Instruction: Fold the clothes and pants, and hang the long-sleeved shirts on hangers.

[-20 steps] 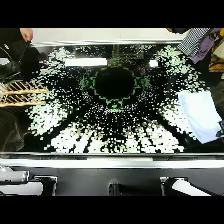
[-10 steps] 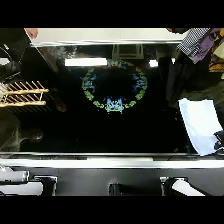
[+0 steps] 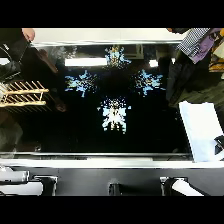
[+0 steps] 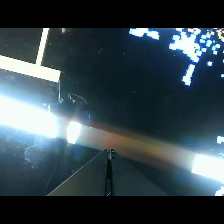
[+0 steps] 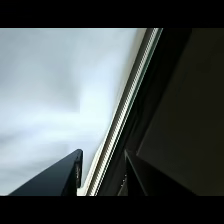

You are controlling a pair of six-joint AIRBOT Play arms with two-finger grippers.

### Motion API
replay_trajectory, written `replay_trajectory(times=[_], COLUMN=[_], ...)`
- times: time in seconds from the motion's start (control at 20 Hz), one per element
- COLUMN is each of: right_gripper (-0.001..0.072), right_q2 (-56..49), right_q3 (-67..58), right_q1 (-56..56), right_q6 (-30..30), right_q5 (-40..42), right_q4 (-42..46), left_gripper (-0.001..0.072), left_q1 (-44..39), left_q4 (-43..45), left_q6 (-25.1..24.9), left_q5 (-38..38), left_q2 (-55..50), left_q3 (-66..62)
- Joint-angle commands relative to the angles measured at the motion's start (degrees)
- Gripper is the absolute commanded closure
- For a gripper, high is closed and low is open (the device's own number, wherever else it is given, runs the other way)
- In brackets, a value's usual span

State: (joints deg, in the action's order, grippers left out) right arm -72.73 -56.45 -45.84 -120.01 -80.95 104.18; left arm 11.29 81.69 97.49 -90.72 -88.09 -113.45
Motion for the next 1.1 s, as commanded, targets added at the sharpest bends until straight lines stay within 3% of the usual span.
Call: replay_trajectory(times=[0.0, 0.15, 0.45, 0.5, 0.55, 0.75, 1.05], right_gripper=[0.0410, 0.0464, 0.0465, 0.0477, 0.0540, 0.0549, 0.0572], right_q2=[3.65, 4.68, 4.33, 4.20, 4.07, 4.02, 4.04], right_q3=[-3.61, -10.95, -14.97, -14.97, -14.95, -14.97, -14.97], right_q1=[0.00, 0.52, 18.40, 23.19, 28.20, 42.25, 43.95], right_q6=[4.59, 16.31, 30.93, 32.39, 33.77, 35.06, 34.97], right_q5=[6.16, 13.86, 16.59, 16.39, 16.02, 16.00, 17.03], right_q4=[-3.76, -20.74, -32.11, -31.36, -29.88, -20.85, -21.42], left_gripper=[0.0688, 0.0688, 0.0688, 0.0688, 0.0688, 0.0688, 0.0688], left_q1=[0.04, 0.04, 0.04, 0.04, 0.04, 0.04, 0.04], left_q4=[0.02, 0.02, 0.02, 0.02, 0.02, 0.02, 0.00], left_q6=[-0.02, 0.00, -0.02, -0.02, -0.02, 0.00, 0.00], left_q5=[0.04, 0.04, 0.04, 0.04, 0.04, 0.07, 0.09], left_q2=[0.02, 0.02, 0.02, 0.02, 0.02, 0.02, 0.02], left_q3=[0.00, 0.00, 0.00, 0.00, 0.00, 0.00, 0.00])
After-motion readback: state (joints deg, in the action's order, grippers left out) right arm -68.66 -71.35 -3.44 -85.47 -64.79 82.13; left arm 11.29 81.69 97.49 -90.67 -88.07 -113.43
